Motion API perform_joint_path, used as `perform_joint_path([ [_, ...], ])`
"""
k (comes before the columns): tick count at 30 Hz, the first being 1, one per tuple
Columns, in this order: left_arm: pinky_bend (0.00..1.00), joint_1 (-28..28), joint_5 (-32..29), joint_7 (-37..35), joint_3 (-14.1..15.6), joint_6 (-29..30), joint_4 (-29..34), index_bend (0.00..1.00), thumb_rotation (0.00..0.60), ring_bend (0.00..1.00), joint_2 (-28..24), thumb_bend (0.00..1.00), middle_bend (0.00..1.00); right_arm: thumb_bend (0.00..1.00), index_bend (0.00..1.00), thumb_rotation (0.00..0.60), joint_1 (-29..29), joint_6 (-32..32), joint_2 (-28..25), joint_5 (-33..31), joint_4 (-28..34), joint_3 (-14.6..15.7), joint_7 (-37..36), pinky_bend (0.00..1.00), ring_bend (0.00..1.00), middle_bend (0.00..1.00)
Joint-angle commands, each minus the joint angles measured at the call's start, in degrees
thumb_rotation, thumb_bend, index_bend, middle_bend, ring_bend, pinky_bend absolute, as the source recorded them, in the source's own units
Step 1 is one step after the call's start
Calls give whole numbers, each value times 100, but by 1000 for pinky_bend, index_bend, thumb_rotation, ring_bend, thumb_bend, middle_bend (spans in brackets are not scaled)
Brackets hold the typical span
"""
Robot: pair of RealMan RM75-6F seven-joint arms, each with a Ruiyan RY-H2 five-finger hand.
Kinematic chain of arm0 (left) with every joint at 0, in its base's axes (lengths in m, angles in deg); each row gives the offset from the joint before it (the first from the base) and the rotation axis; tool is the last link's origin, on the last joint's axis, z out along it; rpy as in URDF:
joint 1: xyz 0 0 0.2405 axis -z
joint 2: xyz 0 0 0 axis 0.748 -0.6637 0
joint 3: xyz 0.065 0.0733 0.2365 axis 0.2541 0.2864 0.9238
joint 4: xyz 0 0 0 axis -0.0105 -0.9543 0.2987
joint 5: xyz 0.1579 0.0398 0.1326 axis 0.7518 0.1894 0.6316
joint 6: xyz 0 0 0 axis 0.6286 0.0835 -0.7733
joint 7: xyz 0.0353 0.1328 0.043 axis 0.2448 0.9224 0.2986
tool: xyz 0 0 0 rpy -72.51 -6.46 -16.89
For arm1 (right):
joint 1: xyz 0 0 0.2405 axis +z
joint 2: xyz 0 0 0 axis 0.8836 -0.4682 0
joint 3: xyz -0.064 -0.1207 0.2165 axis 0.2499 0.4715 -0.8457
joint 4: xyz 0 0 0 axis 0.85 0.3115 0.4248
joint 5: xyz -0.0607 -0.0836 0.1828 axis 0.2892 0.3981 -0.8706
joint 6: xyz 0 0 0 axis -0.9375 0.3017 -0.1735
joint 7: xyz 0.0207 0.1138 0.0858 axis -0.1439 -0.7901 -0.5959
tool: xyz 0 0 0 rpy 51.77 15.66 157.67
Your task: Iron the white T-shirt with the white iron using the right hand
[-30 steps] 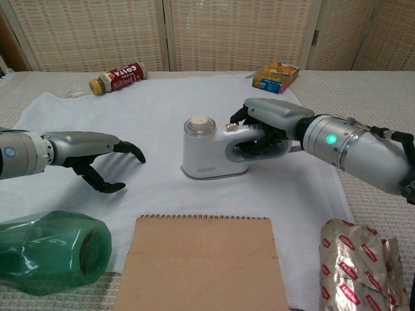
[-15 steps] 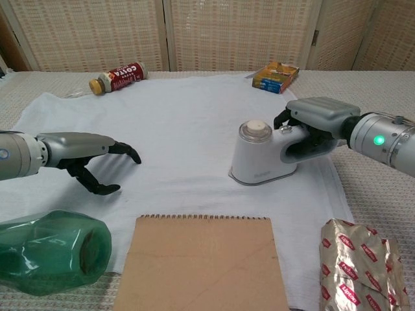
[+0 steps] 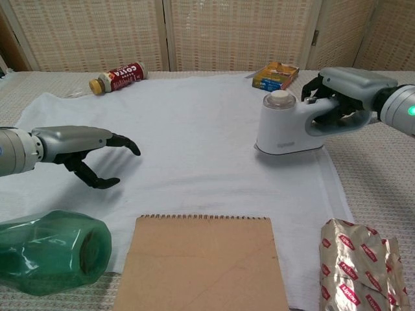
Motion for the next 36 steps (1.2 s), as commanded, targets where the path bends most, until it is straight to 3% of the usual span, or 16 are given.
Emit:
perform_joint_path([
  [1, 0, -8, 39, -24, -1, 21, 6, 179, 442, 28, 2, 445, 120, 882, 597, 600, 212, -68, 388, -67, -120, -151, 15, 802, 674, 709],
  [10, 0, -33, 174, -70, 13, 87, 39, 180, 440, 28, -10, 444, 120, 882, 596, 600, 680, 172, 1713, -119, -1463, -475, 92, 802, 676, 709],
  [19, 0, -33, 208, -108, 20, 65, 32, 180, 441, 25, -8, 442, 118, 879, 593, 600, 864, 190, 2177, 91, -2474, -417, -55, 802, 676, 709],
  [26, 0, -39, 209, -126, 25, 57, 57, 180, 439, 24, -25, 441, 117, 872, 593, 600, 730, 164, 2132, 361, -2560, -158, -428, 802, 676, 709],
  [36, 0, -25, 133, -58, 19, 64, 149, 180, 441, 22, -56, 441, 115, 863, 589, 600, 364, 248, 1533, 739, -1851, 235, -827, 802, 675, 709],
])
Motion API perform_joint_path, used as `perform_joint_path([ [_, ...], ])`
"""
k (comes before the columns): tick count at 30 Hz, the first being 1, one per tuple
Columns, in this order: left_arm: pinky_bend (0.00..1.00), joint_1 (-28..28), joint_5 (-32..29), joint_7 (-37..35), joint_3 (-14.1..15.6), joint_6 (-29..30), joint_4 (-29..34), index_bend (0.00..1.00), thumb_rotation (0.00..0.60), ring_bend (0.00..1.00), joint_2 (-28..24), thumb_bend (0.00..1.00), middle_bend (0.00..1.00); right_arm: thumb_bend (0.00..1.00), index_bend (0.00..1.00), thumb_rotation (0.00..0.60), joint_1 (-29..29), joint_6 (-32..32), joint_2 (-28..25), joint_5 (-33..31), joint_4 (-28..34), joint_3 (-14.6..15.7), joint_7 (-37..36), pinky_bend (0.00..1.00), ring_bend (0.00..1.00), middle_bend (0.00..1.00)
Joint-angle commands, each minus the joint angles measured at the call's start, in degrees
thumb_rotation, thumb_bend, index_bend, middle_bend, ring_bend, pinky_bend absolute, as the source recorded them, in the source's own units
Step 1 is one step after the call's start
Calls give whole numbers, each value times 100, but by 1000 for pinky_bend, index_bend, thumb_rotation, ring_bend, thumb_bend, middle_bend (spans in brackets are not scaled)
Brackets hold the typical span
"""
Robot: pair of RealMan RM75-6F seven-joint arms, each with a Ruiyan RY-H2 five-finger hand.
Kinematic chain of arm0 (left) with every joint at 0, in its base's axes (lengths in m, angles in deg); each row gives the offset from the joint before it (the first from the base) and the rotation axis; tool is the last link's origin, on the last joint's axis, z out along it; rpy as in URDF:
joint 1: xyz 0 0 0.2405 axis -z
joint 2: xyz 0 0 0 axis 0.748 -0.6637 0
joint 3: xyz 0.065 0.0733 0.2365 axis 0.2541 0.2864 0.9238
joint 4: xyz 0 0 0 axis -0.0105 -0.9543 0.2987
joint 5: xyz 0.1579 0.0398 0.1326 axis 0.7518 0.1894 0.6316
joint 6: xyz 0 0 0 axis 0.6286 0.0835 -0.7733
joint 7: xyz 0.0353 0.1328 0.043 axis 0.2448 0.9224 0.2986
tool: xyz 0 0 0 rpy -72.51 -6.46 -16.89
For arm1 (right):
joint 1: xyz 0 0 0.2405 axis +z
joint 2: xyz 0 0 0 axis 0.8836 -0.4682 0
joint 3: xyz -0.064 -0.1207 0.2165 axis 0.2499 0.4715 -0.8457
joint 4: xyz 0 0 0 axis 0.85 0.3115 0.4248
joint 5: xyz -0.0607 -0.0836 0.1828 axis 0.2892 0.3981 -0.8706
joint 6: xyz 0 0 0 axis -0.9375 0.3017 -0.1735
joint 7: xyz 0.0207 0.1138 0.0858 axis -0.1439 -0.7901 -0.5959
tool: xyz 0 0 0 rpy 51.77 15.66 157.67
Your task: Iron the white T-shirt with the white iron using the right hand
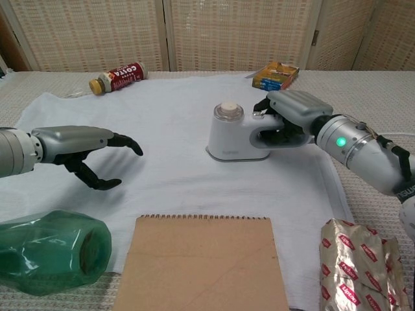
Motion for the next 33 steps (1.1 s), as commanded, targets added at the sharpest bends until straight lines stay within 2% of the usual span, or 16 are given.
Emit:
perform_joint_path([
  [1, 0, 8, -20, 34, 0, 7, 33, 180, 438, 22, -12, 441, 116, 863, 588, 600, -160, 40, -258, 98, 325, 121, -85, 802, 675, 709],
  [13, 0, 53, -111, 225, 0, 75, 180, 180, 439, 21, -19, 441, 114, 863, 585, 600, -707, 292, -1080, 353, 1251, 519, -99, 802, 676, 709],
  [23, 0, 82, -158, 327, 8, 118, 237, 180, 437, 19, 12, 440, 112, 862, 585, 600, -1146, 578, -1637, 546, 1670, 796, -173, 802, 676, 709],
  [26, 0, 81, -141, 336, 6, 151, 256, 180, 441, 19, 6, 439, 112, 863, 584, 600, -1205, 714, -1743, 544, 1729, 710, -287, 802, 677, 711],
  [33, 0, 60, -106, 308, -10, 218, 281, 180, 432, 19, -12, 438, 111, 861, 583, 600, -808, 588, -1677, 287, 1807, 64, -273, 802, 678, 713],
])
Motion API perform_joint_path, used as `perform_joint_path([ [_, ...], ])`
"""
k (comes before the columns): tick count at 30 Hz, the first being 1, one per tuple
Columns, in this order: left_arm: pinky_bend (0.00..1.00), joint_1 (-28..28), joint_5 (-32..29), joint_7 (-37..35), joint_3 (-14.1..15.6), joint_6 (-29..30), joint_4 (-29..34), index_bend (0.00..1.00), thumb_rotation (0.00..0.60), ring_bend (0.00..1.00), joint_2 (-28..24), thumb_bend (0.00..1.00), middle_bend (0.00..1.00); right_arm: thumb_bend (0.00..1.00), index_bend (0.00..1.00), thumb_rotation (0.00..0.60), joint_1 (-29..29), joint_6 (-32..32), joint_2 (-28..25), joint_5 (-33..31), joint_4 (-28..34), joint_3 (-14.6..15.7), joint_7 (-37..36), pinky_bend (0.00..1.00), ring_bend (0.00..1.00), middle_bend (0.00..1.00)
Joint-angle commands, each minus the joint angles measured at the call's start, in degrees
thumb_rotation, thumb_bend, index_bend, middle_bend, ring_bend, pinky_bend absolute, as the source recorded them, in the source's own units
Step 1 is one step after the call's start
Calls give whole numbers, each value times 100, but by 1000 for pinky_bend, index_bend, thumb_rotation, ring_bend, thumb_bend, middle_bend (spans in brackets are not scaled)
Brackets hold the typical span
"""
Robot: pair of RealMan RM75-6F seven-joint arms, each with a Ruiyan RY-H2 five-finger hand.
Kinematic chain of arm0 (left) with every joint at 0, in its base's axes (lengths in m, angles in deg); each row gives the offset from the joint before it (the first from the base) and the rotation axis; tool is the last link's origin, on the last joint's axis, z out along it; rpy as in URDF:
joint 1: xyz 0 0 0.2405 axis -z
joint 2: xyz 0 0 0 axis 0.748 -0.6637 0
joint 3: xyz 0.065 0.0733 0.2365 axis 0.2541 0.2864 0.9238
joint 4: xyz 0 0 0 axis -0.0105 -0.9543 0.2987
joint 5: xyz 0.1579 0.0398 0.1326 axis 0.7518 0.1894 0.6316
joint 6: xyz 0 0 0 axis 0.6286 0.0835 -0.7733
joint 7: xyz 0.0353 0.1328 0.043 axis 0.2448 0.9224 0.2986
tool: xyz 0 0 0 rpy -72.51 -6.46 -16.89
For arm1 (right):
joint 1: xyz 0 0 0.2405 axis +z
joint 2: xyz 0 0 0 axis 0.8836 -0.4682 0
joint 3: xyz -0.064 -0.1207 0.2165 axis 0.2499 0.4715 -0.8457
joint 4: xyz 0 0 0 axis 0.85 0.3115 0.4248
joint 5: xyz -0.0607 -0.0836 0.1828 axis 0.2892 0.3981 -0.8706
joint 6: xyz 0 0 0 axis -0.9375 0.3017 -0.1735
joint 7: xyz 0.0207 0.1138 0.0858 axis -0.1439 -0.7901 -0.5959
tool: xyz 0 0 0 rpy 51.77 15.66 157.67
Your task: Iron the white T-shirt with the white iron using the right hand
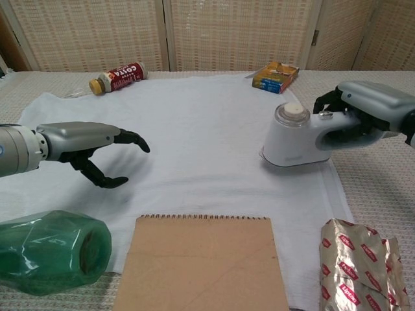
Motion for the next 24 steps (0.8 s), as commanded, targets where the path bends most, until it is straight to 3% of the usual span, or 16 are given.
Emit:
perform_joint_path([
  [1, 0, -3, 6, -3, 2, 5, 0, 180, 434, 18, -7, 439, 111, 862, 583, 600, 287, -151, 136, -188, -26, -339, 99, 802, 678, 713],
  [4, 0, -4, 11, -4, -1, 13, -2, 180, 441, 18, -20, 437, 111, 862, 583, 600, 584, -363, 468, -359, -223, -595, 171, 802, 678, 713],
  [10, 0, -6, 29, -14, 1, 15, -7, 180, 440, 18, -30, 437, 111, 863, 583, 600, 1107, -730, 1311, -476, -1073, -748, 371, 802, 678, 713],
  [16, 0, -23, 44, -63, 19, -6, -69, 180, 442, 18, -16, 438, 111, 862, 583, 600, 1482, -951, 2035, -468, -2080, -763, 352, 802, 677, 714],
  [24, 0, -62, 66, -126, 43, -16, -130, 181, 441, 18, -18, 438, 110, 863, 583, 600, 1517, -1065, 2384, -369, -2918, -600, 13, 802, 679, 714],
])
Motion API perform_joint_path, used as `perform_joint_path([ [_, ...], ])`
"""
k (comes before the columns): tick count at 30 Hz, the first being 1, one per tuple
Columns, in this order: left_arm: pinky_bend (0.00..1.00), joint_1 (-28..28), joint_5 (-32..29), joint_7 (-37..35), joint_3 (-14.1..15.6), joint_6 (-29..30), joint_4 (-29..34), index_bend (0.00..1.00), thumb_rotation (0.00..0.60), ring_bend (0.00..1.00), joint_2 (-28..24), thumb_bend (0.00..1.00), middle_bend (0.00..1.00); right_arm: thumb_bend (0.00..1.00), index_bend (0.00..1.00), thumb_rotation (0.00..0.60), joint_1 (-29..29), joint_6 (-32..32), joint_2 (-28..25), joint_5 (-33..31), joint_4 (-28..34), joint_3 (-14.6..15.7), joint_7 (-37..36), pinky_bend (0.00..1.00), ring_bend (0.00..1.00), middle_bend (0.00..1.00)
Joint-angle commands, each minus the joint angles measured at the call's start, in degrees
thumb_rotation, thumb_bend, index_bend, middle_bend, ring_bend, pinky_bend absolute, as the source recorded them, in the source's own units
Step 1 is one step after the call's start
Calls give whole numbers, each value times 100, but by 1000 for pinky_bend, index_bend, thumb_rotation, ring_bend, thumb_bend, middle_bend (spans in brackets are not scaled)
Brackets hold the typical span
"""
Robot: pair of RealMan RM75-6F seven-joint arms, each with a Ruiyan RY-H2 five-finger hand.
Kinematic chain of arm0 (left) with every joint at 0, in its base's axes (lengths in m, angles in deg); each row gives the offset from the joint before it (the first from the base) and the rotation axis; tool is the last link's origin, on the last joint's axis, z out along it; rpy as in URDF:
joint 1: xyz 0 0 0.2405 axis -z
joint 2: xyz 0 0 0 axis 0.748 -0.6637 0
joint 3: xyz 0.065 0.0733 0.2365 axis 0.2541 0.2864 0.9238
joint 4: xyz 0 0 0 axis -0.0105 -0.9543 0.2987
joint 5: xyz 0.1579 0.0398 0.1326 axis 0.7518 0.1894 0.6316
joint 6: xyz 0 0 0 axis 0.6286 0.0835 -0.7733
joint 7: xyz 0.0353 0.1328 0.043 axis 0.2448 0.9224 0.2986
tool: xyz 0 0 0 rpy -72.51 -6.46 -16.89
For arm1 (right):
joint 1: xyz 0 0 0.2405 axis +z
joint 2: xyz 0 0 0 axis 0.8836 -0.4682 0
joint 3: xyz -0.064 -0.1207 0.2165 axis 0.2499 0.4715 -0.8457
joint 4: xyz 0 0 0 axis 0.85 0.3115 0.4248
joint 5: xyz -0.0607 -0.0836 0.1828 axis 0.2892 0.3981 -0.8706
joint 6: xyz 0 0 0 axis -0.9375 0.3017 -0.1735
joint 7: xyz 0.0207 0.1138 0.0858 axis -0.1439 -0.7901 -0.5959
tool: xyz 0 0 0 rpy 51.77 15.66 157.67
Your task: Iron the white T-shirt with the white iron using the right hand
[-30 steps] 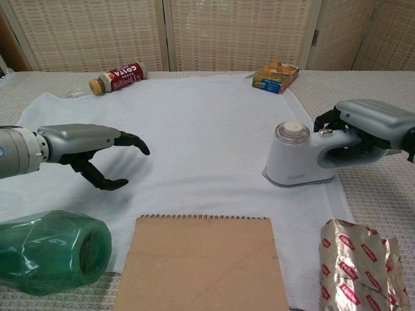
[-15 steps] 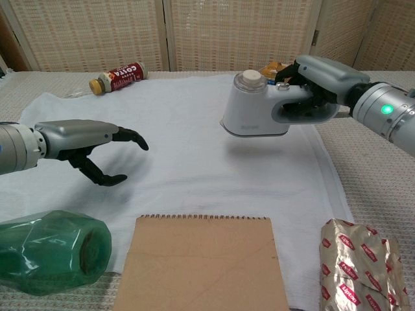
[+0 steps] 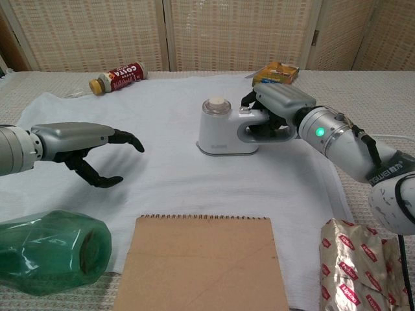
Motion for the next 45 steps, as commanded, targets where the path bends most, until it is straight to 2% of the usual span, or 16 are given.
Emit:
perform_joint_path([
  [1, 0, -8, 3, -14, 3, -4, -9, 180, 442, 18, -5, 438, 111, 863, 583, 600, -13, -54, 111, 52, -295, 91, -186, 802, 679, 714],
  [10, 0, -24, 23, -17, 1, 10, 16, 180, 442, 17, -15, 437, 109, 862, 583, 600, -226, -59, -65, 29, -653, 154, -325, 802, 682, 715],
  [21, 0, -21, 10, 66, 5, 34, 72, 180, 437, 15, -2, 438, 108, 863, 583, 600, -655, 9, -545, -47, -709, 210, -380, 802, 685, 716],
  [30, 0, -79, 124, 26, -50, 216, 249, 180, 436, 14, -89, 437, 106, 862, 583, 600, -1146, 599, -1170, -21, -208, 198, -840, 803, 686, 716],
  [35, 0, -210, 386, -241, -107, 442, 435, 179, 440, 14, -227, 399, 105, 863, 583, 600, -1461, 746, -1433, -65, 45, 239, -943, 803, 686, 716],
  [39, 0, -348, 662, -457, -116, 661, 574, 179, 437, 14, -376, 392, 105, 855, 579, 600, -1716, 737, -1512, -142, 23, 282, -1062, 802, 677, 717],
  [42, 0, -434, 795, -572, -128, 800, 613, 178, 441, 14, -443, 375, 103, 782, 549, 600, -1833, 706, -1522, -194, -52, 281, -1180, 803, 655, 715],
  [44, 0, -494, 848, -704, -149, 865, 639, 169, 440, 12, -489, 349, 94, 658, 502, 600, -1900, 666, -1536, -218, -107, 284, -1288, 802, 626, 694],
  [45, 0, -535, 876, -798, -175, 921, 630, 161, 441, 10, -496, 323, 88, 551, 452, 600, -1927, 552, -1567, -244, -115, 297, -1306, 789, 595, 663],
])
